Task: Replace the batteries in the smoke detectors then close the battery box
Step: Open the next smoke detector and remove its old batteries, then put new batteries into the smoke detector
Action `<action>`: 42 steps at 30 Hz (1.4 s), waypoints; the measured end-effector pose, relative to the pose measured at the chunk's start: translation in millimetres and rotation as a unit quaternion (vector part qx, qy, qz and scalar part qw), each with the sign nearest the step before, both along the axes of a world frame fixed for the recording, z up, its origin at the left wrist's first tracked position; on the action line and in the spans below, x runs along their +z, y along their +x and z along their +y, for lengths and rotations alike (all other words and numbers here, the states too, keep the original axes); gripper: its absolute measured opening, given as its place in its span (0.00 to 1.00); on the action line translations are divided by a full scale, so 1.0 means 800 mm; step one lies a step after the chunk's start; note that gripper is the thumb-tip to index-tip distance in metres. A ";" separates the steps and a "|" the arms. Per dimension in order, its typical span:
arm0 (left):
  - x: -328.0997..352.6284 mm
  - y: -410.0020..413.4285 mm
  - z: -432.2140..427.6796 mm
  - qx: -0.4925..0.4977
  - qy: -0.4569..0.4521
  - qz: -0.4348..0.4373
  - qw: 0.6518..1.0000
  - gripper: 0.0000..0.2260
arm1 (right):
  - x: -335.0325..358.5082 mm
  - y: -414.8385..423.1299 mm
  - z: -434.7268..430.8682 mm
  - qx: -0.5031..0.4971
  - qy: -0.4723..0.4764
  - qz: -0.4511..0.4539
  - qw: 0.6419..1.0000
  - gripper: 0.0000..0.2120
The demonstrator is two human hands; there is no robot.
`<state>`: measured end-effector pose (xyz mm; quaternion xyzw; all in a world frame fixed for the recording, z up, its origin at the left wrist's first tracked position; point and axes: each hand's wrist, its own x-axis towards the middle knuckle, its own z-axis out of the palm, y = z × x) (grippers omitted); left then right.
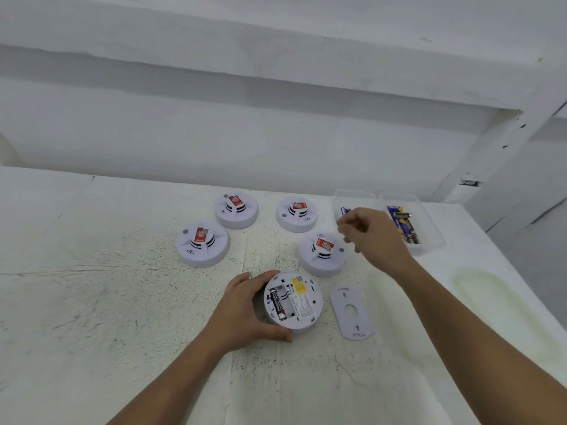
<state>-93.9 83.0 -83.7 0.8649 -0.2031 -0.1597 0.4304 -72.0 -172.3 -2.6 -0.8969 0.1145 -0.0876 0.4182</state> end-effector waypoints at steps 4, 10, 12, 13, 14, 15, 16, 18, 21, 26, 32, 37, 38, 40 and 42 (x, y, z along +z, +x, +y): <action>-0.004 -0.001 0.001 0.009 -0.005 -0.017 1.000 0.48 | -0.020 -0.050 0.047 0.113 -0.004 0.041 0.993 0.04; 0.002 -0.005 0.000 -0.012 -0.045 -0.038 0.998 0.43 | -0.039 -0.082 0.090 0.252 -0.066 0.048 0.964 0.05; 0.004 -0.005 -0.001 -0.014 -0.045 -0.043 0.998 0.42 | -0.039 -0.082 0.094 0.287 -0.111 0.036 0.951 0.06; 0.005 -0.005 -0.001 -0.016 -0.043 -0.046 0.998 0.42 | -0.037 -0.082 0.095 0.299 -0.124 0.033 0.945 0.07; 0.003 -0.004 -0.001 -0.019 -0.042 -0.043 0.998 0.42 | -0.036 -0.081 0.095 0.309 -0.135 0.030 0.941 0.07; 0.001 -0.004 0.001 -0.024 -0.040 -0.038 0.998 0.42 | -0.034 -0.080 0.096 0.317 -0.143 0.031 0.937 0.07; 0.000 -0.003 0.002 -0.028 -0.038 -0.034 0.998 0.43 | -0.032 -0.079 0.096 0.325 -0.152 0.033 0.933 0.07; 0.001 -0.001 0.006 -0.037 -0.035 -0.017 0.999 0.43 | -0.030 -0.076 0.096 0.341 -0.173 0.033 0.923 0.07; 0.006 0.000 0.012 -0.056 -0.040 0.004 0.998 0.42 | -0.032 -0.072 0.096 0.361 -0.211 0.036 0.908 0.08; 0.003 0.001 0.015 -0.046 -0.032 0.016 0.998 0.42 | -0.026 -0.068 0.096 0.412 -0.319 0.022 0.853 0.08; -0.003 0.002 0.014 -0.037 -0.037 0.002 0.999 0.44 | -0.028 -0.059 0.096 0.457 -0.433 -0.002 0.777 0.14; -0.002 0.003 0.013 -0.035 -0.027 0.004 0.999 0.44 | -0.025 -0.053 0.103 0.478 -0.426 0.012 0.768 0.05; -0.002 0.003 0.013 -0.035 -0.025 0.006 0.999 0.44 | -0.023 -0.053 0.104 0.478 -0.430 0.017 0.766 0.05; -0.005 0.004 0.014 -0.033 -0.025 0.010 0.999 0.45 | -0.021 -0.053 0.105 0.476 -0.438 0.023 0.762 0.05; -0.007 0.005 0.014 -0.027 -0.026 0.015 0.999 0.46 | -0.023 -0.053 0.103 0.473 -0.426 0.017 0.771 0.05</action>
